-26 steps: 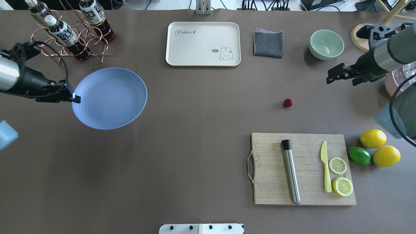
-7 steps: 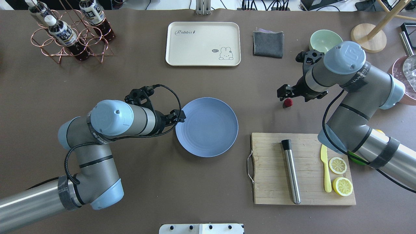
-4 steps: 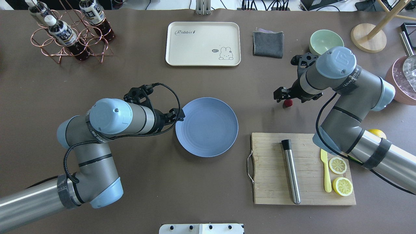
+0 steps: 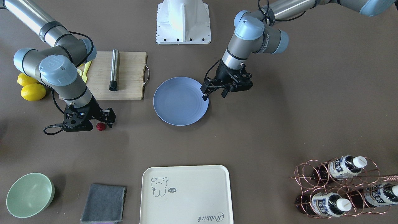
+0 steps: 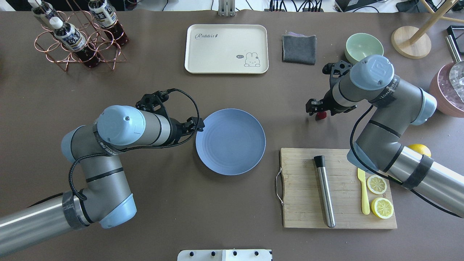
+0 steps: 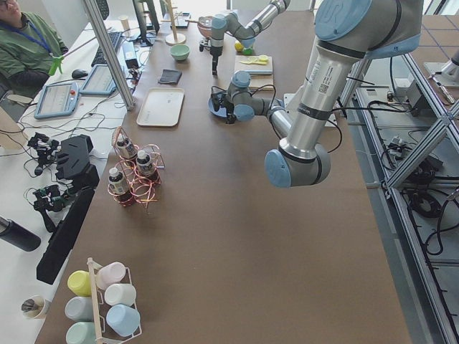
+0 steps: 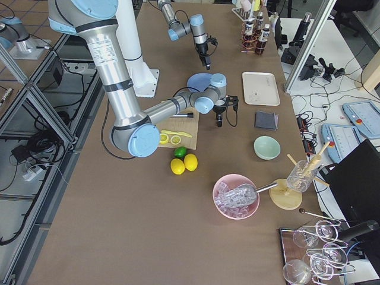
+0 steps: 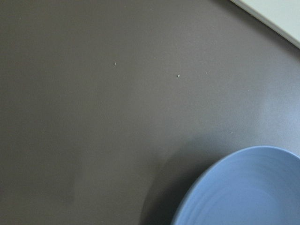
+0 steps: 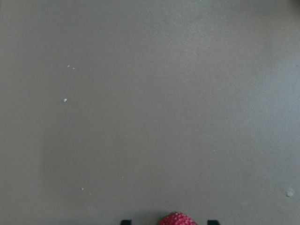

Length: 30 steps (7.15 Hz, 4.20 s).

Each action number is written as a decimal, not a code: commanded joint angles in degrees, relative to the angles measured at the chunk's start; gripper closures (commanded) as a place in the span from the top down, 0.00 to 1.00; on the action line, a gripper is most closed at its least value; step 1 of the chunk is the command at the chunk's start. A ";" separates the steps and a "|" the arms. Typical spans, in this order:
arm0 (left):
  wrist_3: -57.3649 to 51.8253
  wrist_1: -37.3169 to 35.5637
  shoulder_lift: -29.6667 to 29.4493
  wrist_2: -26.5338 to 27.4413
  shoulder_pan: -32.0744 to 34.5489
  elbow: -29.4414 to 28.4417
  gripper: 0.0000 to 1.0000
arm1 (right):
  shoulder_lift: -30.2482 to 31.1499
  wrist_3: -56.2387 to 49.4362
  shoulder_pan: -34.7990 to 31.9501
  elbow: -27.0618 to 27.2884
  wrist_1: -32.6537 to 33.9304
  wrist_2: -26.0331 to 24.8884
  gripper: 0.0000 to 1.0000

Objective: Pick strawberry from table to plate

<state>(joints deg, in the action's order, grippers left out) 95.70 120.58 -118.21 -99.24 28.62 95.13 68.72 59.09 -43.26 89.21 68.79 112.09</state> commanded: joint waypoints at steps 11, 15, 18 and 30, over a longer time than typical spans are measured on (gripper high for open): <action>-45.10 6.49 28.17 -13.11 24.16 11.66 0.98 | -18.95 11.01 12.38 0.27 7.59 -7.83 0.00; -49.37 6.33 31.28 -22.67 32.56 6.48 0.98 | -19.85 10.08 16.09 -1.76 7.06 -10.66 0.00; -49.47 6.33 31.38 -22.67 32.73 6.48 0.98 | -19.50 10.87 18.20 -2.11 6.80 -10.66 0.00; -99.61 -21.32 31.64 -30.23 57.76 6.13 0.98 | 9.74 -38.02 -26.37 3.02 7.33 16.10 1.00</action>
<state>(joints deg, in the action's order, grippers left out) 2.84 103.20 -86.60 -129.61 83.28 101.46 74.18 29.94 -60.97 94.59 76.21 124.53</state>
